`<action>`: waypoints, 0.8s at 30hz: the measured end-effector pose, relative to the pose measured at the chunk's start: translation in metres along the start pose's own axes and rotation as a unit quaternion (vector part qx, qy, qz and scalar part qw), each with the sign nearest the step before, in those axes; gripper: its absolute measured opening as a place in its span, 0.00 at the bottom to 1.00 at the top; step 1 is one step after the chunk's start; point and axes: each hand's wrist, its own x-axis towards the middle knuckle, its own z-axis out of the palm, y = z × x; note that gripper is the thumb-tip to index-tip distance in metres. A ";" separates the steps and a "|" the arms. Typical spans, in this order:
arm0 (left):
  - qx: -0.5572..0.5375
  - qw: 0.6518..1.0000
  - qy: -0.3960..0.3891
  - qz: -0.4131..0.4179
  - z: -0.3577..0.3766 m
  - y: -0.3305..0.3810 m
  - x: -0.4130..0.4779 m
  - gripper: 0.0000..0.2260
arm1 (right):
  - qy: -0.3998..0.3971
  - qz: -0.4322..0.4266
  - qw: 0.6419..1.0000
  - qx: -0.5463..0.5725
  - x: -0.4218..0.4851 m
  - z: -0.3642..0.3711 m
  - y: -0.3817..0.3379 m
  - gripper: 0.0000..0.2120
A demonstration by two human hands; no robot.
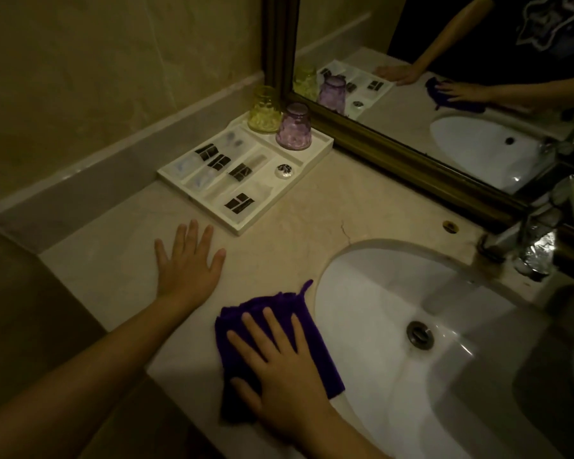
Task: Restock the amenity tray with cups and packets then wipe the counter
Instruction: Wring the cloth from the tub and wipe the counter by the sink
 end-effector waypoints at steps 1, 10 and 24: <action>-0.005 1.000 0.000 -0.002 0.000 -0.001 0.000 0.28 | 0.011 0.016 1.000 -0.008 0.007 -0.001 0.005 0.28; 0.001 1.000 0.020 -0.002 0.005 0.000 0.000 0.29 | 0.054 0.179 0.982 -0.030 0.137 -0.059 0.115 0.27; 0.004 1.000 0.028 0.013 0.009 -0.001 0.004 0.30 | 0.094 0.124 0.987 -0.052 0.104 -0.025 0.066 0.30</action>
